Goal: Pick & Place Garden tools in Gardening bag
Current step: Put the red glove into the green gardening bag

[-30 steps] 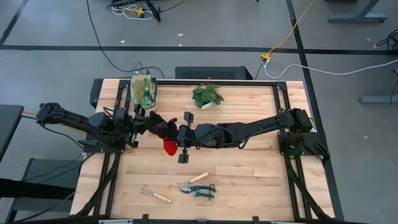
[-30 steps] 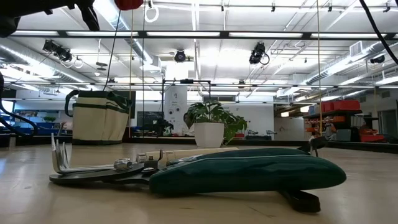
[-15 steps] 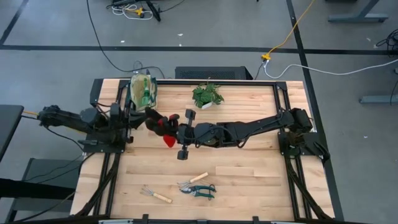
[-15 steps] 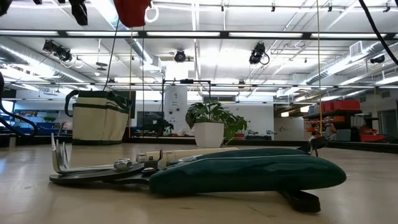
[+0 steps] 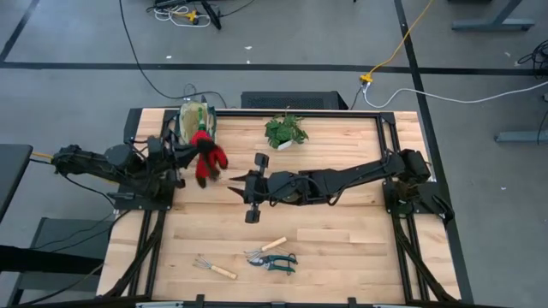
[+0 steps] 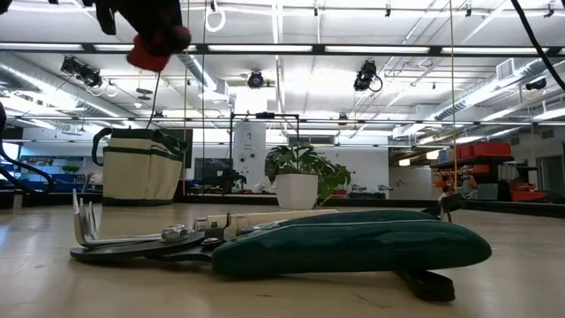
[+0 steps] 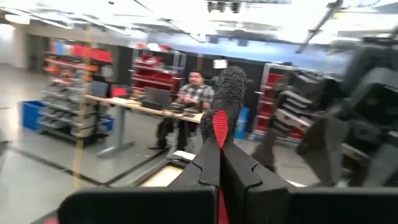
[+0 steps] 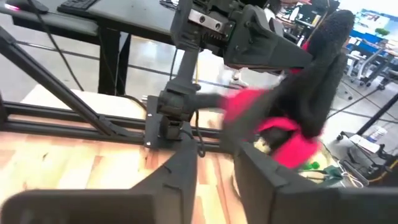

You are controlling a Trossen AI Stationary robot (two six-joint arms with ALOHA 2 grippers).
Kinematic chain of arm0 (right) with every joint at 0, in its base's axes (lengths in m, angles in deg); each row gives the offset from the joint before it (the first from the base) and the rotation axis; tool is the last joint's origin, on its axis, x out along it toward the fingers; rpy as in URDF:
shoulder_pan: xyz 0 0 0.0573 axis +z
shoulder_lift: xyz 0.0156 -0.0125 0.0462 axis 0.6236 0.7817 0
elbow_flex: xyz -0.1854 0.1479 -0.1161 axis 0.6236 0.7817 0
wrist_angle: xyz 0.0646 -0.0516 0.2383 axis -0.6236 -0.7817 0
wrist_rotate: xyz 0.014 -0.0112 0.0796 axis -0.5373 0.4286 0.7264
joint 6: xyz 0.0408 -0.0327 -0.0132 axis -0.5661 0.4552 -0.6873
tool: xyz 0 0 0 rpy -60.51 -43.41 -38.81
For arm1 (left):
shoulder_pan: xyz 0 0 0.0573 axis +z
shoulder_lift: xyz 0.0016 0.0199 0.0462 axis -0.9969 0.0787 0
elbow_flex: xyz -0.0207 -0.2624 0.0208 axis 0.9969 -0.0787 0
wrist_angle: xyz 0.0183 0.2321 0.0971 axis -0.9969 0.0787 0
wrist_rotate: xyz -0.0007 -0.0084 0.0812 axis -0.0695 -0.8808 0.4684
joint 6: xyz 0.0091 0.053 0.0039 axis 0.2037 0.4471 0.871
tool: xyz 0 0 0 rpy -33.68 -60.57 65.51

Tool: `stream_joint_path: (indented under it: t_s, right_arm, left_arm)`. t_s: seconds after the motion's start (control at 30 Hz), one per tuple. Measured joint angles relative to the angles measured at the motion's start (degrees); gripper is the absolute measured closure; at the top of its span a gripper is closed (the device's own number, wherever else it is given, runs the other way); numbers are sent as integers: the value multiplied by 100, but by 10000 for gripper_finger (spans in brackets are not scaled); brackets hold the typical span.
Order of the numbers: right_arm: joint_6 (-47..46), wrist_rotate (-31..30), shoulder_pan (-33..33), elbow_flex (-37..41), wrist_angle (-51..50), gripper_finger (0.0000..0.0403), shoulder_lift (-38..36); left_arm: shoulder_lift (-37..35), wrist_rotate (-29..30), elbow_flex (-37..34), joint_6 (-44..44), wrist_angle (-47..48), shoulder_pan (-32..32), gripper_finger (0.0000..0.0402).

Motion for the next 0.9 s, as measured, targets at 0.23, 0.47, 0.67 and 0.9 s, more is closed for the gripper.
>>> stream_joint_path:
  t_s: [0.23,0.47,0.67,0.9]
  right_arm:
    - [-135,-23,-4,1,-59,247,0]
    - [-151,-26,-4,1,-125,241,0]
    - [-150,-33,-4,4,-172,241,0]
    - [-149,-33,-7,6,-220,241,0]
  left_arm:
    - [-4,1108,0,612,13,-2,400]
    - [-7,2348,0,1320,4,0,400]
    - [-7,3006,0,1755,-11,0,400]
    - [-7,3559,0,2133,-57,0,400]
